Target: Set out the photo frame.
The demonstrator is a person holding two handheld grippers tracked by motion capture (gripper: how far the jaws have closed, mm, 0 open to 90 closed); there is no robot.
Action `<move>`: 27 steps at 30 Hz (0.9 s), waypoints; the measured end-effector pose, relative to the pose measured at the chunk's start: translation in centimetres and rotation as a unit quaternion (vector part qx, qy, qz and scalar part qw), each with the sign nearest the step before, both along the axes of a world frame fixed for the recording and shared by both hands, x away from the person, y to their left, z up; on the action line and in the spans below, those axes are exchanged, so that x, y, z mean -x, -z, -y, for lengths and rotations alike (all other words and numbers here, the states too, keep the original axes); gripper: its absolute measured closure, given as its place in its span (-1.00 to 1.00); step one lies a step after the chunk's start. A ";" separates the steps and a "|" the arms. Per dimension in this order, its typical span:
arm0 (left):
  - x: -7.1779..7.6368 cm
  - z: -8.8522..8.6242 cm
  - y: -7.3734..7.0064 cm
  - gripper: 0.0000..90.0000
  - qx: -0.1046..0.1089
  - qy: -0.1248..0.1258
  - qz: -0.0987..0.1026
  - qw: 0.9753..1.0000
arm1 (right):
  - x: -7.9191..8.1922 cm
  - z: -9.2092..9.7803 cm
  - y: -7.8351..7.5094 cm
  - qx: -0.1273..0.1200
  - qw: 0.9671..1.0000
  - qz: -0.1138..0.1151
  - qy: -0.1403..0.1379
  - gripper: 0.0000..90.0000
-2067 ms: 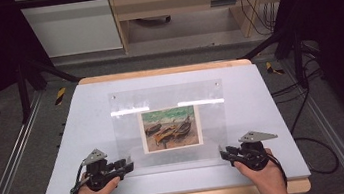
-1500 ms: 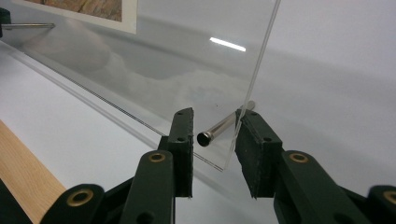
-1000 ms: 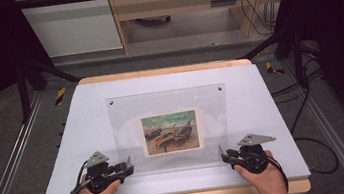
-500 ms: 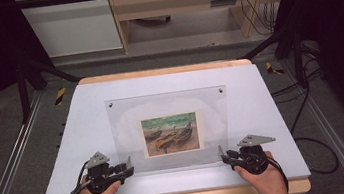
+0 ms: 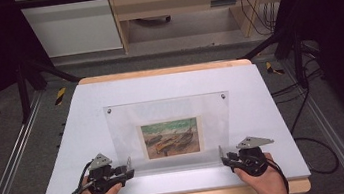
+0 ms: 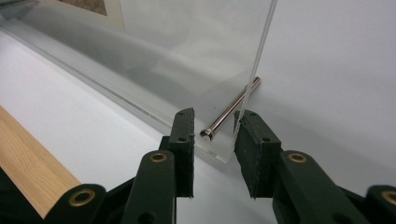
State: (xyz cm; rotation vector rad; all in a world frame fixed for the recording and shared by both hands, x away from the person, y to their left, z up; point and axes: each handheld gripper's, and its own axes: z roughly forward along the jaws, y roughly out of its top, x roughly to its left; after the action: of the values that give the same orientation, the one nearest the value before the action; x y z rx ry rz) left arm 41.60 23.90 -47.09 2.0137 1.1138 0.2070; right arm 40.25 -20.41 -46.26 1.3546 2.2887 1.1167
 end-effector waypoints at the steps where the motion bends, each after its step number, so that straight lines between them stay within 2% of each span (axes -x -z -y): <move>1: 0.0 0.1 0.0 0.27 -0.005 0.002 -0.001 1.000 | 0.1 0.0 0.1 0.001 1.000 -0.003 0.000 0.52; 5: 0.1 0.3 0.1 0.25 -0.017 0.003 0.000 1.000 | 0.1 -0.1 0.2 0.008 1.000 -0.006 -0.002 0.52; 12: 0.1 0.3 0.1 0.25 -0.014 0.001 0.000 1.000 | 0.1 -0.1 0.2 0.010 1.000 0.000 -0.004 0.52; 15: 0.2 0.4 0.2 0.24 -0.018 -0.001 0.002 1.000 | 0.3 -0.3 0.2 0.011 1.000 -0.009 0.002 0.51; 27: 0.2 0.8 0.2 0.20 -0.032 -0.002 0.002 0.999 | 0.3 -0.4 0.3 0.024 1.000 -0.002 -0.005 0.50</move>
State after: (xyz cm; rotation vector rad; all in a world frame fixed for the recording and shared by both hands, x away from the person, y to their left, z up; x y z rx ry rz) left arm 41.35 23.13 -47.25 2.0660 1.1219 0.2508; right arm 39.97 -19.98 -46.56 1.3297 2.3126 1.0554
